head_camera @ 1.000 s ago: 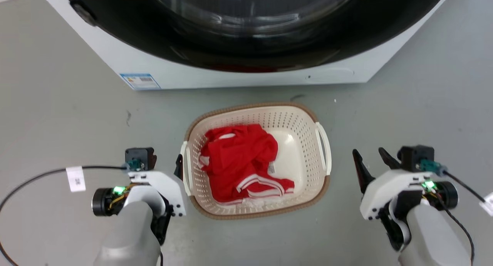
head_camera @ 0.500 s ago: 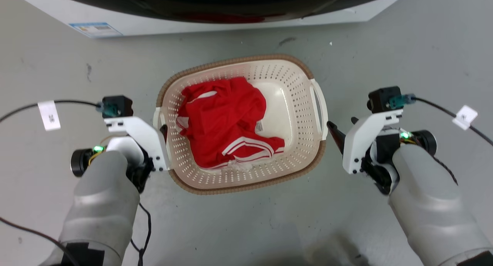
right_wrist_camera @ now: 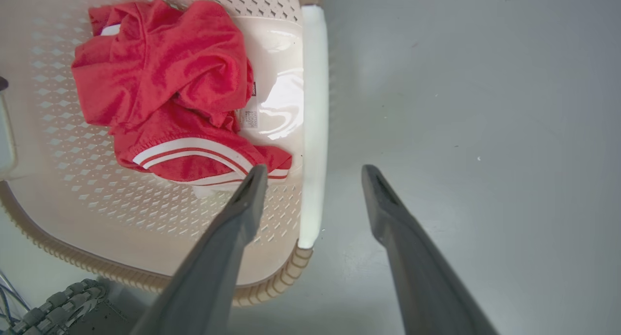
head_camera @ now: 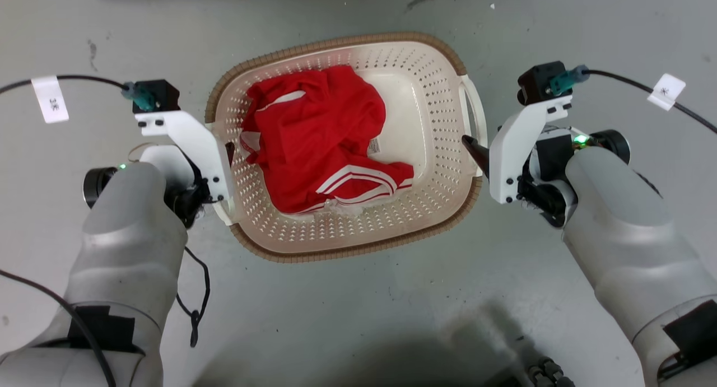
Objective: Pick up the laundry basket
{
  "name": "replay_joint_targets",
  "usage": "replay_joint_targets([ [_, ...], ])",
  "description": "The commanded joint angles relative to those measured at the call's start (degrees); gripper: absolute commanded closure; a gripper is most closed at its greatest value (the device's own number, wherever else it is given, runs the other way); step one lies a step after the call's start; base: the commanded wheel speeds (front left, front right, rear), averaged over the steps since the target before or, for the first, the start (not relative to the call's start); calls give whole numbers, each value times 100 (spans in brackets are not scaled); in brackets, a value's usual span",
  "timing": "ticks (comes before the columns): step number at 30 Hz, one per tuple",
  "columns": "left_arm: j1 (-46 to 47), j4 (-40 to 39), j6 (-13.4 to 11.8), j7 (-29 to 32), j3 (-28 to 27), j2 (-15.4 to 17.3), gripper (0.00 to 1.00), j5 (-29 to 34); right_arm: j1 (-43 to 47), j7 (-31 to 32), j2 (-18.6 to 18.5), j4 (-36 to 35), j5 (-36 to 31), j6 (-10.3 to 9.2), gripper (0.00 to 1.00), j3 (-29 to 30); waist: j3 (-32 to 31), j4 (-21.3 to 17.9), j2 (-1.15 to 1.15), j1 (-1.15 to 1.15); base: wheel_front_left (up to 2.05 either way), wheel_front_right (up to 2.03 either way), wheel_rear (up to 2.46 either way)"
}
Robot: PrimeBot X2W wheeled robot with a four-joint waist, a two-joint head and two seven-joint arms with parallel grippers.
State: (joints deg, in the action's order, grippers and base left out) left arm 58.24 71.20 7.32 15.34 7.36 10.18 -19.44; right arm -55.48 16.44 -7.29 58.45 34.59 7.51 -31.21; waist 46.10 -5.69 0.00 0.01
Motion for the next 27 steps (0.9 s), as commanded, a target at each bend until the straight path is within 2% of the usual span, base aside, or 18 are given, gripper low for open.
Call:
replay_joint_targets([
  [1, 130, 29, 12, 90, 29, 27, 0, -29, -181, -16, -46, 80, 73, -4, 0, -96, 113, 8, 0, -1, 0, 0, 0],
  [14, 515, 106, 14, 366, 185, -81, 0, -101, -611, -183, 66, 525, 534, -4, 0, -706, 422, 114, 0, -1, 0, 0, 0],
  [15, 533, 108, 14, 362, 197, -95, 9, -106, -622, -212, 77, 560, 570, -4, 0, -739, 439, 126, 0, -1, 0, 0, 0],
  [16, 544, 115, 14, 366, 206, -107, 31, -119, -631, -233, 88, 595, 610, -4, 0, -771, 452, 137, 0, -1, 0, 0, 0],
  [17, 551, 121, 15, 394, 223, -126, 60, -133, -635, -243, 97, 625, 658, -4, 37, -799, 465, 151, 0, -1, 0, 0, 0],
  [18, 559, 122, 15, 391, 235, -137, 100, -148, -647, -279, 100, 657, 689, -4, 73, -833, 476, 164, 0, -1, 0, 0, 0],
  [19, 565, 126, 15, 396, 243, -150, 100, -158, -663, -289, 102, 687, 714, -4, 100, -869, 487, 176, 0, -1, 0, 0, 0],
  [27, 529, 115, 6, 456, 395, -227, 100, -297, -620, -283, 176, 719, 1030, 20, 100, -1178, 452, 211, 0, -1, 0, 0, 0],
])
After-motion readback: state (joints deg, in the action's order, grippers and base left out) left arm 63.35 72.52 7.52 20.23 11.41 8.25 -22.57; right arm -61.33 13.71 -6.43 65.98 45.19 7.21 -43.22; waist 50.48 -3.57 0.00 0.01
